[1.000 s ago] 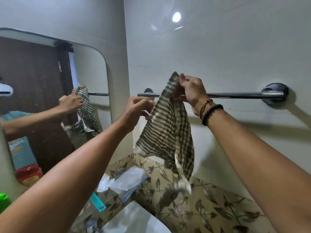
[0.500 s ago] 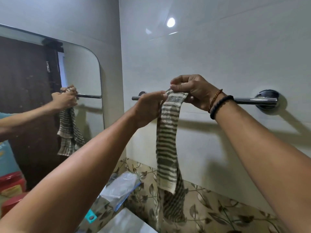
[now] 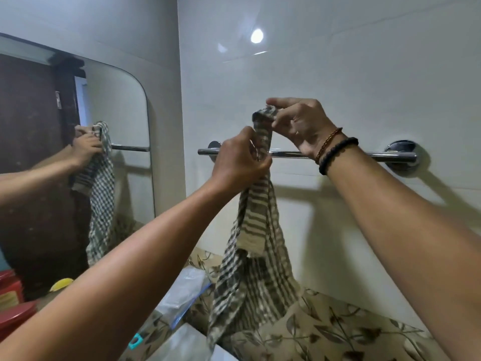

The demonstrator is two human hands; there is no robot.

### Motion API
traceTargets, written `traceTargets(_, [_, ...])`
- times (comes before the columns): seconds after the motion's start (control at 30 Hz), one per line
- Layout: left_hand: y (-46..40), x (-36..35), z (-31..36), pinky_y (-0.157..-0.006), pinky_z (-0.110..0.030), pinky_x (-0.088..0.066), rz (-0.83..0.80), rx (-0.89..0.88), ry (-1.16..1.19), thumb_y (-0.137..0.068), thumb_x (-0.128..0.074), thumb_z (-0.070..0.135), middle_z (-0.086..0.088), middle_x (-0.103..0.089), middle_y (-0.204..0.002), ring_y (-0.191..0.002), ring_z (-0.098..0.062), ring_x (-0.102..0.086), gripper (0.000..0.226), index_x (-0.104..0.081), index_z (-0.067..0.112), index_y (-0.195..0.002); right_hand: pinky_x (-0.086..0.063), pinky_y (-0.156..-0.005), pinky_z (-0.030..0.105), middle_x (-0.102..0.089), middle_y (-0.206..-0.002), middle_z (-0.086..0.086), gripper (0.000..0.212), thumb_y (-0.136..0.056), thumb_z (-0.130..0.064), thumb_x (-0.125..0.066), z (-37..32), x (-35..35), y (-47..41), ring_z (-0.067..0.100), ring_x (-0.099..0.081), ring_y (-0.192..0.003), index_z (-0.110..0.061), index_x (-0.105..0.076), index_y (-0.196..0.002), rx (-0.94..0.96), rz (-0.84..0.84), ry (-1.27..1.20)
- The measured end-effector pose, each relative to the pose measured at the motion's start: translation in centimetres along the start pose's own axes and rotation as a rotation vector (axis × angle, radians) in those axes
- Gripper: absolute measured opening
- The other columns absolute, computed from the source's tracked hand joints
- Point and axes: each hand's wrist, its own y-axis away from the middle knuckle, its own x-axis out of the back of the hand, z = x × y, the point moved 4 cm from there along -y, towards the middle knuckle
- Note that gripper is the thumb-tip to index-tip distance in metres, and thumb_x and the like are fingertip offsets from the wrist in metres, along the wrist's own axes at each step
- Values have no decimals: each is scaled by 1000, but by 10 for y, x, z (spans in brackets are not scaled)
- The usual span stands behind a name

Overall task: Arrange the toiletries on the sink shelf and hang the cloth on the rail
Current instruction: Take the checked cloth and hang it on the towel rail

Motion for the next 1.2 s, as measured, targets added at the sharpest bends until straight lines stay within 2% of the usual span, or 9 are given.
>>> traceTargets(0.2, [1, -2, -42, -71, -49, -62, -324, 311, 47, -74, -72, 11, -18, -73, -85, -79, -30, -72, 16, -71, 6, -89, -61, -77, 37, -73, -93, 13, 37, -60, 14, -75, -9, 21, -2, 28, -72, -87, -7, -76, -90, 154, 300, 276])
traceTargets(0.37, [4, 0, -70, -39, -15, -42, -546, 398, 34, -74, -85, 16, -4, -66, -62, -45, -5, -56, 14, -73, 10, -74, -62, -56, 36, -73, -68, 6, 16, -72, -4, -80, -15, 42, 2, 18, -73, -58, -15, -71, -64, 289, 593, 339])
traceTargets(0.5, [-13, 10, -81, -51, -19, -49, -349, 328, -169, -75, -75, 8, -4, -68, -75, -64, -17, -64, 14, -74, 22, -74, -62, -59, 36, -72, -61, 1, 15, -74, -16, -80, -20, 55, 4, 12, -71, -56, -14, -73, -62, 380, 698, 492])
traceTargets(0.63, [-38, 33, -89, -71, -31, -58, -59, 366, -224, -75, -79, 23, 0, -72, -79, -75, -20, -68, 4, -75, 24, -75, -46, -54, 4, -75, -67, -2, 16, -72, -26, -82, -29, 65, 7, -10, -59, -52, -11, -78, -69, 458, 779, 645])
traceTargets(0.77, [-63, 38, -94, -62, -41, -64, 116, 505, 72, -78, -74, 26, -7, -72, -58, -51, -21, -71, 22, -72, 18, -57, -60, -54, 28, -73, -62, 0, 19, -74, -29, -80, -38, 74, 4, 8, -69, -51, -11, -77, -69, 408, 817, 633])
traceTargets(0.93, [-92, 19, -85, -77, -42, -63, 163, 483, 357, -81, -66, 16, -13, -78, -87, -77, -25, -76, 13, -78, 11, -81, -62, -69, 33, -77, -80, 6, 9, -80, -17, -74, -47, 79, 1, 16, -73, -72, -9, -77, -80, 465, 830, 676])
traceTargets(1.07, [-99, -6, -63, -53, -4, -49, -160, 197, 145, -79, -67, 7, 3, -60, -117, -84, -4, -62, 83, -32, 23, -151, -47, -90, 17, -70, -116, 3, 40, -77, -22, -74, -48, 70, 7, 16, -64, -105, -14, -69, -115, 501, 616, 1098])
traceTargets(1.13, [-94, -29, -60, -60, -11, -52, -394, 178, 105, -86, -69, 10, 0, -52, -114, -88, -11, -60, 94, -9, 33, -155, -43, -98, 27, -62, -127, 9, 54, -78, -23, -73, -39, 67, 10, 25, -54, -118, -10, -59, -128, 469, 470, 1358])
traceTargets(1.2, [-85, -43, -62, -79, -25, -55, -492, 132, -67, -93, -65, 21, -3, -56, -113, -93, -18, -61, 76, -21, 20, -155, -47, -96, 36, -59, -126, 12, 55, -79, -26, -73, -26, 69, 12, 29, -50, -119, -8, -57, -129, 375, 372, 1592])
